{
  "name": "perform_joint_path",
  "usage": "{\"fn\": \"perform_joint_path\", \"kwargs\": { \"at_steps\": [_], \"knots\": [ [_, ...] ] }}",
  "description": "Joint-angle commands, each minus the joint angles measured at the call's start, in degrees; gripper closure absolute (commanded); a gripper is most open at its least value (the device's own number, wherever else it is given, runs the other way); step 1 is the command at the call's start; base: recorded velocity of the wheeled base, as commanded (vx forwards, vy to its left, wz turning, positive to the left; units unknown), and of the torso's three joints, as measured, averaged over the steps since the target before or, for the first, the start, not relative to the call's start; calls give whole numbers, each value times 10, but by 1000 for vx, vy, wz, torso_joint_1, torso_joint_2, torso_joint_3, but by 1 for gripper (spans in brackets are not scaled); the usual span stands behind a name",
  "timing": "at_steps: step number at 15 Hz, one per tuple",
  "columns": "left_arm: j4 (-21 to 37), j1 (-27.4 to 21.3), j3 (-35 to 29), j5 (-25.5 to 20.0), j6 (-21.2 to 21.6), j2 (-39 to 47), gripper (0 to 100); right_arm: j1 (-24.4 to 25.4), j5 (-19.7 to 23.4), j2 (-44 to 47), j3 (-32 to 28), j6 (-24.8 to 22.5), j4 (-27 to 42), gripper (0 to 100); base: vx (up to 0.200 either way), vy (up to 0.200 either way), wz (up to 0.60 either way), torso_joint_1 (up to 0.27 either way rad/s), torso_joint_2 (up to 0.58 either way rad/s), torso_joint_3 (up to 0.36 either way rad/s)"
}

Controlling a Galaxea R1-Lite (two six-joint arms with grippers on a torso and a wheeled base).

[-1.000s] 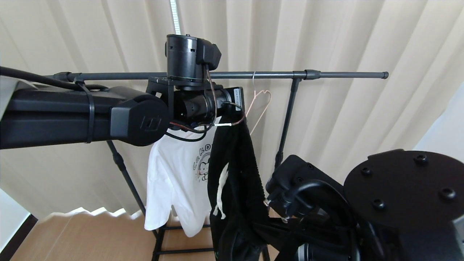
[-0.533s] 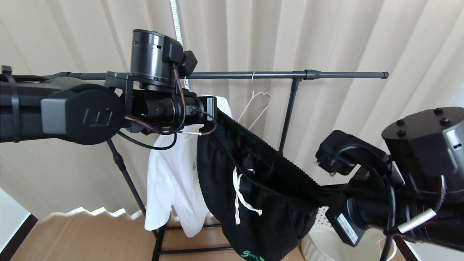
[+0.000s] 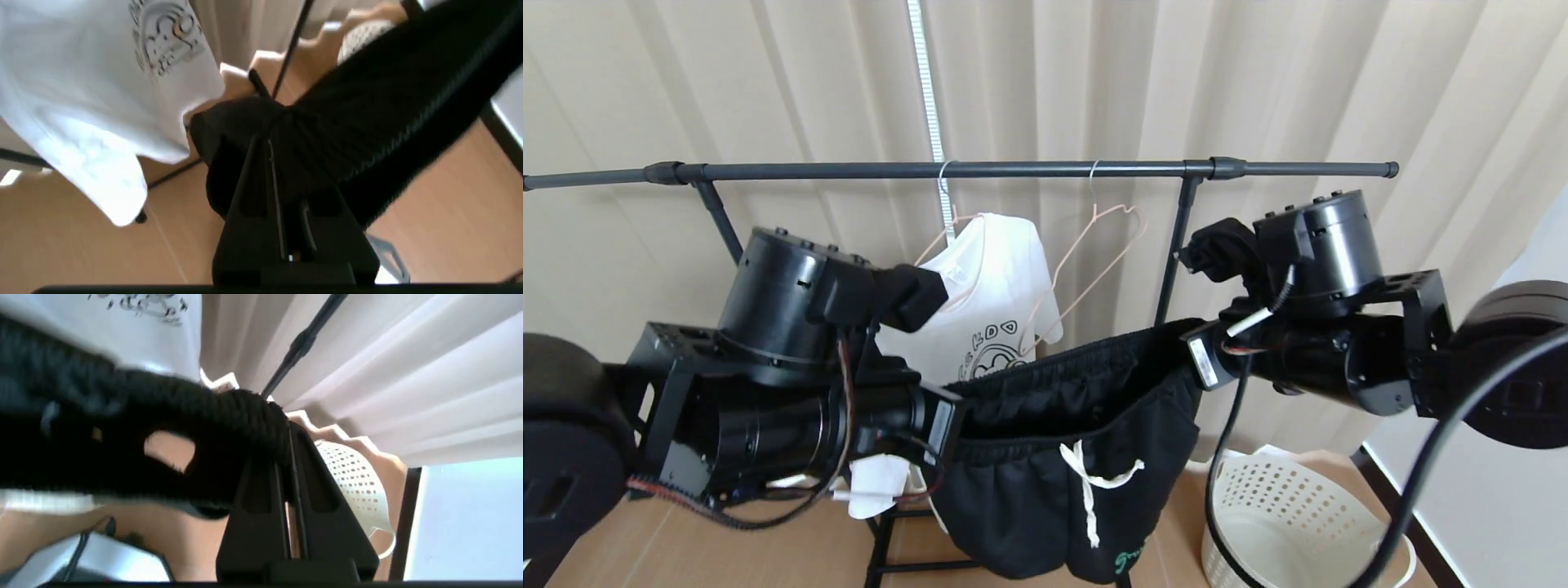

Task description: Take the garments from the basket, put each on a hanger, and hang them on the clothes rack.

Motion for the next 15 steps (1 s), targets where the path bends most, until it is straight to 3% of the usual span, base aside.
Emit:
{"fn": "perform_joint_path", "kwargs": {
  "at_steps": [1,2,3,6,11,15],
  "knots": [
    [-2,-38,44,0,0,-18,100,-17,-4,76,-74,9,-7,100,0,0,0,0,0,0],
    [-2,-71,49,-1,-16,-10,100,-17,-4,109,-135,27,-2,100,0,0,0,0,0,0],
    [-2,-83,46,-2,-26,-8,100,-17,-4,119,-152,31,-1,100,0,0,0,0,0,0],
    [-8,-158,-16,-3,-131,48,100,6,-4,160,-230,61,-2,100,0,0,0,0,0,0],
    [-8,-198,-118,-3,-240,120,100,44,-4,174,-254,102,-4,100,0,0,0,0,0,0],
    [-2,-190,-113,3,-240,107,100,37,-6,158,-250,114,-2,100,0,0,0,0,0,0]
  ]
}}
